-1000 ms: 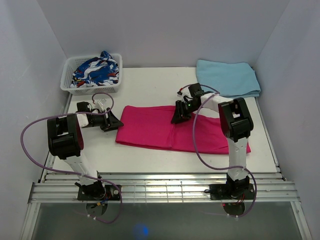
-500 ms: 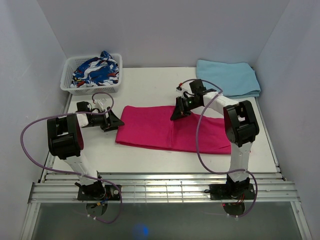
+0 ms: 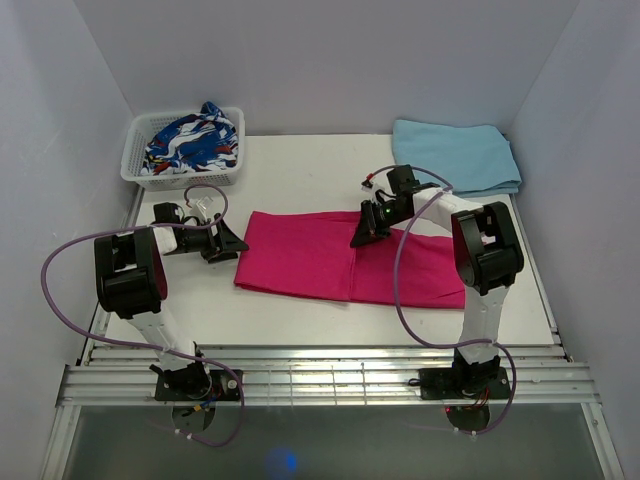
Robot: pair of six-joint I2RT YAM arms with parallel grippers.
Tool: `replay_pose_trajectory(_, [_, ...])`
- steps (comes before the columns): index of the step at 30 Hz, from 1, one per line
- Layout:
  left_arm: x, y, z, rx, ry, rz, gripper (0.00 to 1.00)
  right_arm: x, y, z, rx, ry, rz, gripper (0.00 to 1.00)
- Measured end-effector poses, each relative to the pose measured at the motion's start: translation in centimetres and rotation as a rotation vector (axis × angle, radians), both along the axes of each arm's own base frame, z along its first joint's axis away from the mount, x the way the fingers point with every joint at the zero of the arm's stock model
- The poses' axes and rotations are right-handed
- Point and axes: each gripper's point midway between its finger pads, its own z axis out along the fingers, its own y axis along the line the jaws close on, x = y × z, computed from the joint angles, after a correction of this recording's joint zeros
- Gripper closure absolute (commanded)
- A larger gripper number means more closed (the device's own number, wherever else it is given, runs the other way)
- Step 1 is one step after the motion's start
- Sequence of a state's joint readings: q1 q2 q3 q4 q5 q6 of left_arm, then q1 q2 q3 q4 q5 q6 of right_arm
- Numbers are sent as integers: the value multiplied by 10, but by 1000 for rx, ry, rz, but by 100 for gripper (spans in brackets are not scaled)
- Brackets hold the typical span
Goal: Fold and stack the trousers
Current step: Fold the trousers
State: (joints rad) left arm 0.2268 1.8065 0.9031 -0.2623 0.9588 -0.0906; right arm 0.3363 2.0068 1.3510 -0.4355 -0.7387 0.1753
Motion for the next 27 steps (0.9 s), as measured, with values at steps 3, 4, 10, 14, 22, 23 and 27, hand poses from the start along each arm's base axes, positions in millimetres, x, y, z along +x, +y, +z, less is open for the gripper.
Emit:
replay_pose_trajectory(3, [0, 0, 0, 2, 0, 0, 23, 1, -4, -1, -6, 9, -11, 92])
replay_pose_trajectory(4, [0, 0, 0, 2, 0, 0, 23, 2, -4, -1, -7, 9, -12, 92])
replay_pose_trajectory(10, [0, 0, 0, 1, 0, 0, 25, 9, -4, 2, -18, -5, -13, 92])
replay_pose_trajectory(14, [0, -3, 0, 1, -3, -11, 25, 12, -5, -10, -39, 1, -5, 92])
replay_pose_trajectory(22, [-3, -21, -6, 24, 3, -60, 45, 9, -11, -34, -76, 47, -4, 92])
replay_pose_trajectory(23, [-4, -22, -9, 30, 9, -61, 50, 9, -11, -34, -77, 45, -1, 92])
replay_pose_trajectory(27, [-3, -21, -19, 43, 42, -49, 85, 9, -12, -35, -84, 39, 1, 92])
